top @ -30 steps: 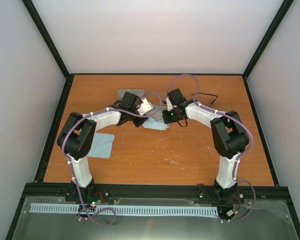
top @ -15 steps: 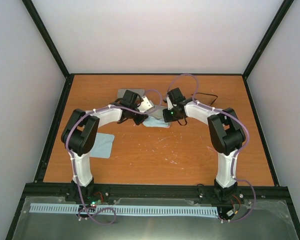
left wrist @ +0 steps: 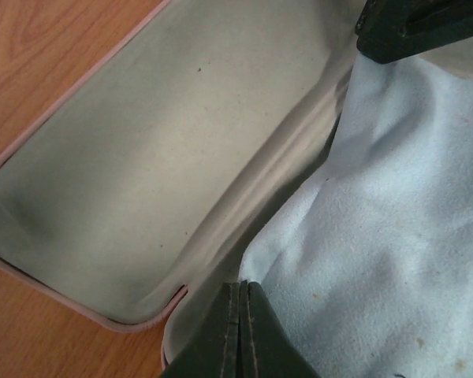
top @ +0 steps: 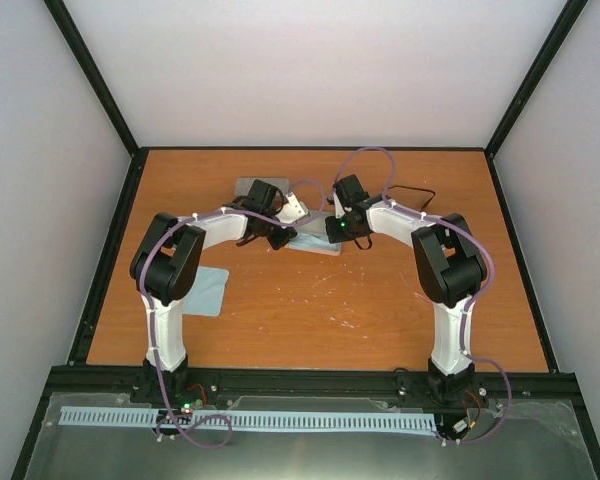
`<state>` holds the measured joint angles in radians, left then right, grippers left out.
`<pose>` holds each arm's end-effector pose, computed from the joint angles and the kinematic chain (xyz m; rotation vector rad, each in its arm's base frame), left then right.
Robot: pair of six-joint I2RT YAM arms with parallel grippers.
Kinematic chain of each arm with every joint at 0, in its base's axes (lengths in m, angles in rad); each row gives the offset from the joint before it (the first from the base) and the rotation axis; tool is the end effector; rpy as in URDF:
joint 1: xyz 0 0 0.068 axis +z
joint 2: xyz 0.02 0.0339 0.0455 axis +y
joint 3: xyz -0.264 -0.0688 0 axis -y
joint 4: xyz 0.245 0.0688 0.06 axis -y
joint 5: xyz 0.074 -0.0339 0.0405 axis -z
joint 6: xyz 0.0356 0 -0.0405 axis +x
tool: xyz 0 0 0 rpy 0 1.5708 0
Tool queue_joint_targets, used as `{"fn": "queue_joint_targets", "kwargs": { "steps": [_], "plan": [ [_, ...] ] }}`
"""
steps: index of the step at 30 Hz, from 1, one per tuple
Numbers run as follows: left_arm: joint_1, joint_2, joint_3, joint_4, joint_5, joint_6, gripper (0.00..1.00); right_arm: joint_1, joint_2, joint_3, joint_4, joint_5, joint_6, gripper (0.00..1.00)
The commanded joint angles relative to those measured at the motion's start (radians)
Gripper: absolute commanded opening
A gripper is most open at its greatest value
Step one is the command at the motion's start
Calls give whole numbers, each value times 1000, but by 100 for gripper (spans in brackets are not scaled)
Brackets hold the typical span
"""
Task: Organize the sunglasses
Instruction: Place the glasses cleaning cloth in the sunglasses case.
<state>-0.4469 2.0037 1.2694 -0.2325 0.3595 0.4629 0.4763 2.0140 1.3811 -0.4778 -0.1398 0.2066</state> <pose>0.3677 -0.1901 0.1452 1.2261 2.1845 -0.4482 0.3663 0.1946 0.1576 -0.4110 2.6967 0.3938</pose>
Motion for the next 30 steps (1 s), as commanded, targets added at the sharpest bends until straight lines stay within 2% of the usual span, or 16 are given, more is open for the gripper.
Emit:
{"fn": "queue_joint_targets", "kwargs": {
  "steps": [1, 14, 16, 21, 27, 30],
  "plan": [
    [13, 10, 31, 20, -2, 29, 0, -4, 10, 16, 7, 36, 11, 3],
    [13, -1, -4, 64, -40, 36, 1, 13, 2, -27, 2, 41, 15, 3],
    [13, -2, -15, 64, -44, 37, 4, 19, 5, -30, -2, 42, 18, 3],
    [11, -14, -48, 64, -59, 36, 22, 25, 14, -27, -13, 44, 27, 4],
    [11, -44, -84, 98, -74, 25, 44, 30, -2, -28, -14, 61, 36, 22],
    [11, -60, -94, 106, -82, 22, 54, 34, -18, -32, -11, 65, 38, 27]
  ]
}}
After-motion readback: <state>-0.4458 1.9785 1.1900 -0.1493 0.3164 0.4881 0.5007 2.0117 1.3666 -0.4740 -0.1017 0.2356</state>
